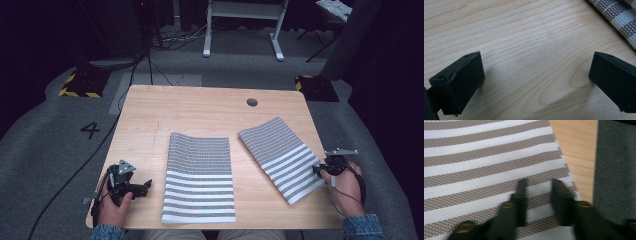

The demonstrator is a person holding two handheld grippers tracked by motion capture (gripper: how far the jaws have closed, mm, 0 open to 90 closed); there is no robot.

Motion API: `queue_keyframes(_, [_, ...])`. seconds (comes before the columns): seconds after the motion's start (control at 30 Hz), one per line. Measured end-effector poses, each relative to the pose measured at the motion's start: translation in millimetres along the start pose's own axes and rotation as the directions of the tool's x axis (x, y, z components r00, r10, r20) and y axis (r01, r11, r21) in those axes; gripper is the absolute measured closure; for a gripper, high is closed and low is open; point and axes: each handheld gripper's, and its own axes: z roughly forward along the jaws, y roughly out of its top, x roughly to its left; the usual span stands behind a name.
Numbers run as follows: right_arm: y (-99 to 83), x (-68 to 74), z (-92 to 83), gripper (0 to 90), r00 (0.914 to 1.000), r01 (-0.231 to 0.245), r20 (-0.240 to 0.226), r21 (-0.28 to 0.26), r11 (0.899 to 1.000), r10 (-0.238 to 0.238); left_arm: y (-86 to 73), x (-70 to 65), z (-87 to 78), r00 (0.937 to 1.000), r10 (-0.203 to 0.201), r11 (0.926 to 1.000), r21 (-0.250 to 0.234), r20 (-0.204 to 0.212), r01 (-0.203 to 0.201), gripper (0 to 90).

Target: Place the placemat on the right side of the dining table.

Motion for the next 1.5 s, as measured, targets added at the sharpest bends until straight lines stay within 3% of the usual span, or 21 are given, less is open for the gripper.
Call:
queue_keyframes(0.07, [-2.5,-4.5,-1.4,41.1,0.9986,-0.052,0.008,-0.025,0.998,0.052,0.0,0.0,0.0,1.0,0.0,1.0,0.0,0.0,0.0,0.2])
queue_keyframes(0.13, [-6.2,-9.7,-3.5,36.1,0.9969,-0.061,0.048,-0.014,0.998,0.061,0.0,0.0,0.0,1.0,0.0,1.0,0.0,0.0,0.0,0.2])
queue_keyframes(0.2, [-9.6,-12.1,-2.6,35.1,0.9958,-0.079,0.047,0.009,0.997,0.078,0.0,0.0,0.0,1.0,0.0,1.0,0.0,0.0,0.0,0.2])
queue_keyframes(0.3, [-12.2,-11.2,-3.5,46.8,0.9931,-0.117,0.012,-0.004,0.993,0.117,0.0,0.0,0.0,1.0,0.0,1.0,0.0,0.0,0.0,0.2])
queue_keyframes(0.4, [-11.4,-9.4,-4.1,53.2,0.9939,-0.11,0.001,0.002,0.994,0.11,0.0,0.0,0.0,1.0,0.0,1.0,0.0,0.0,0.0,0.2])
queue_keyframes(0.53, [-10.6,-8.3,-4.2,55.8,0.9932,-0.116,-0.002,0.008,0.993,0.116,0.0,0.0,0.0,1.0,0.0,1.0,0.0,0.0,0.0,0.2])
queue_keyframes(0.73, [-15.7,-7.5,-4.7,57.1,0.9908,-0.135,-0.005,-0.028,0.99,0.135,-0.1,0.1,0.1,1.0,0.0,1.0,-0.001,0.002,0.0,0.2])
queue_keyframes(0.77, [-15.9,-7.2,-4.9,61.0,0.9907,-0.136,-0.002,-0.027,0.99,0.136,-0.1,0.1,0.1,1.0,0.0,1.0,-0.001,0.002,0.0,0.2])
queue_keyframes(0.9, [-15.3,-2.8,-5.3,67.6,0.9943,-0.106,0.005,-0.029,0.994,0.107,0.1,0.0,-0.1,1.0,0.0,1.0,0.001,-0.001,0.0,0.2])
queue_keyframes(1.03, [-14.3,-1.9,-5.3,72.4,0.9941,-0.108,-0.003,-0.025,0.994,0.108,0.2,-0.1,0.0,1.0,0.0,1.0,0.001,-0.001,0.0,0.2])
queue_keyframes(1.17, [-13.8,1.2,-5.2,85.6,0.9953,-0.094,-0.023,-0.028,0.995,0.094,0.2,-0.1,0.1,1.0,-0.001,1.0,0.001,-0.001,0.001,0.1])
queue_keyframes(1.33, [-10.5,0.8,-4.9,89.0,0.9968,-0.072,-0.037,-0.014,0.997,0.071,0.2,-0.2,0.1,1.0,-0.002,1.0,0.0,-0.001,0.002,0.2])
queue_keyframes(1.5, [-7.4,7.2,-15.3,89.7,0.9984,-0.045,-0.038,-0.096,0.994,0.041,0.2,-0.2,0.1,1.0,-0.002,1.0,0.0,-0.001,0.002,0.1])
